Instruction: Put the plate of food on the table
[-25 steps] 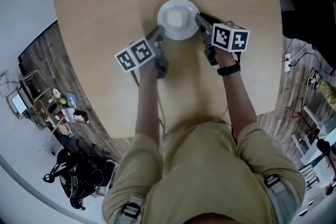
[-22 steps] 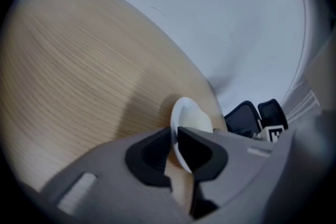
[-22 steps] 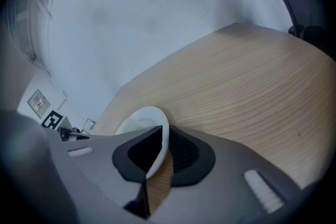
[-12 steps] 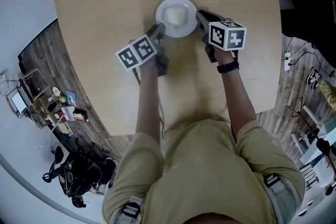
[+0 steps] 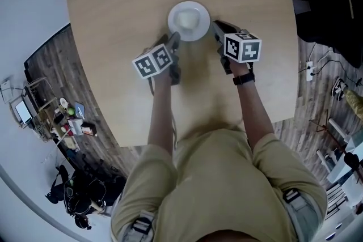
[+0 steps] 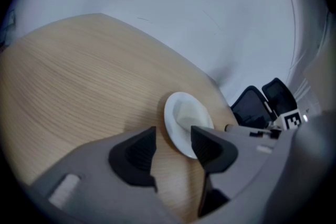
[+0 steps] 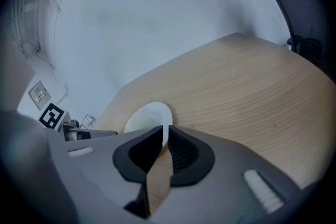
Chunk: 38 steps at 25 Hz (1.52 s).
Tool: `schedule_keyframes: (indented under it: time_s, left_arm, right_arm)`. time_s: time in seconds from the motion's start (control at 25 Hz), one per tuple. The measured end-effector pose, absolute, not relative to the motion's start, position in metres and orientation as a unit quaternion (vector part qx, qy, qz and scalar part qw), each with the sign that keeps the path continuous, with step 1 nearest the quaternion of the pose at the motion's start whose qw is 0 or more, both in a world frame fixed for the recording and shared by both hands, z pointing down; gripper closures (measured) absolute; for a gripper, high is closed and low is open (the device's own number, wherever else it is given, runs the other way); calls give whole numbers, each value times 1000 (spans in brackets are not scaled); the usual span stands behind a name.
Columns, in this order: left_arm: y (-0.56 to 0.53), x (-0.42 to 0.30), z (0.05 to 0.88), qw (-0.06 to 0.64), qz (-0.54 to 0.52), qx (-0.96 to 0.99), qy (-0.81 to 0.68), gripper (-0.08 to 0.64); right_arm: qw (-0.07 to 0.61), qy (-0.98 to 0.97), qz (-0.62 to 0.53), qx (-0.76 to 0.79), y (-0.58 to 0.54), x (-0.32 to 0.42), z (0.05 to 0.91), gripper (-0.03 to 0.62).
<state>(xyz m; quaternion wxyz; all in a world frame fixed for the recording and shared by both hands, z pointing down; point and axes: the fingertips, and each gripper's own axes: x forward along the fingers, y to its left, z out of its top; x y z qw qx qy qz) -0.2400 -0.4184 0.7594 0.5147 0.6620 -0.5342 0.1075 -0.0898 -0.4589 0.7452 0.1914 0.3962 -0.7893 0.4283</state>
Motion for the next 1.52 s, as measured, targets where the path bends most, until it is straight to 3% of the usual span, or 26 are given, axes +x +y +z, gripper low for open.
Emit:
schedule_keyframes:
  time_s: [0.32,0.52,0.96,1.52]
  left_arm:
    - [-399,-223,705,438,108,705,-548,384]
    - [-378,-211,652,372,93,733,-561,423]
    - [-295,-179,546,234,35,776,-585,543]
    - [-197,-133,505,146,49,784,-602,557]
  right_arm:
    - [173,-827,372,384,-428,-89,701,557]
    - [162,-852,319,382,-399,-91,658,587]
    - [119,-891,230,373,-320,-76,552,588]
    - [80,-898,174,395,-228,-17,518,588]
